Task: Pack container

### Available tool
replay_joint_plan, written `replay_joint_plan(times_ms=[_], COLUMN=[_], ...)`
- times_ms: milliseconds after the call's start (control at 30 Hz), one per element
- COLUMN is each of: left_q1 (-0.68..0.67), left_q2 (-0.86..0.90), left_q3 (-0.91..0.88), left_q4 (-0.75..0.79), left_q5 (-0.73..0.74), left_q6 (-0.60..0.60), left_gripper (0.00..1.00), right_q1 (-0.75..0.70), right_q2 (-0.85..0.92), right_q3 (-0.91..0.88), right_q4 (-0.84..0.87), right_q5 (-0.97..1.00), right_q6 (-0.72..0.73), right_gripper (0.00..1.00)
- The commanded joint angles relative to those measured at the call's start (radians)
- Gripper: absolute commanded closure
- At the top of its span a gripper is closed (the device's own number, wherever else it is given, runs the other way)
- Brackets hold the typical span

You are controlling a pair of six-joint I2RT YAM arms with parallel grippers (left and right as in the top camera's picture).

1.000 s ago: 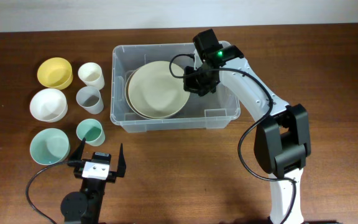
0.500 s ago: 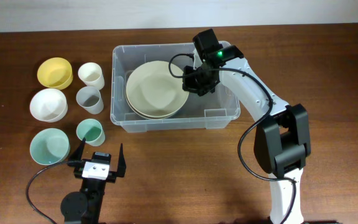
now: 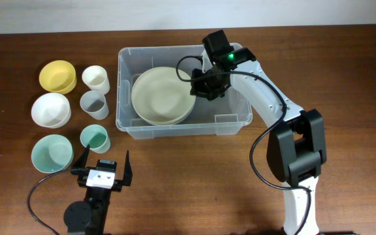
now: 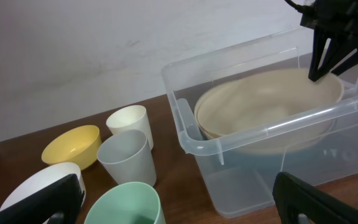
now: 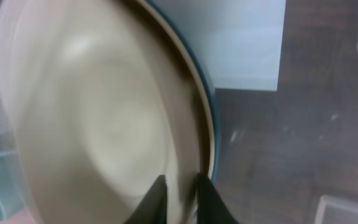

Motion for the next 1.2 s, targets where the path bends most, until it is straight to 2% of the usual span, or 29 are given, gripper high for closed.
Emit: replay_joint_plan(times_ms=[0,100,167,400,600,833,1000,1167], left_q1=[0.006,0.006,0.006,0.006,0.006,0.006,0.006,0.006], left_q2=[-0.007,-0.007,-0.007,-0.007,-0.007,-0.007,-0.007,-0.007], left_q3=[-0.003,-0.003,-0.003,-0.003,-0.003,-0.003,-0.003,-0.003], left_q4=[-0.004,-0.004,-0.004,-0.004,-0.004,-0.004,-0.004,-0.004], left_q5=[0.011,0.011,0.011,0.011,0.011,0.011,0.011,0.011], left_q6=[0.012,0.012,0.012,0.012,0.012,0.012,0.012,0.012], left_gripper=[0.00,0.00,0.00,0.00,0.00,0.00,0.00,0.00], right_q1=[0.008,0.008,0.008,0.008,-0.008,-0.052,-0.110,-0.179], right_q2=[0.003,0.003,0.003,0.003,-0.006,-0.058,-0.106,-0.164], right_q3=[0.006,0.006,0.006,0.006,0.020,0.116,0.317,0.563], right_q4=[0.004,0.003,0.002,0.004,0.002,-0.063,-0.239,-0.472], right_q5=[-0.020,-0.021,-0.020,-0.020,-0.020,0.017,0.095,0.256], right_q6=[0.001,0.001,0.001,-0.003,-0.003,-0.033,-0.063,-0.063], right_gripper=[0.77,0.64,0.59,0.47,0.44,0.44,0.43,0.40])
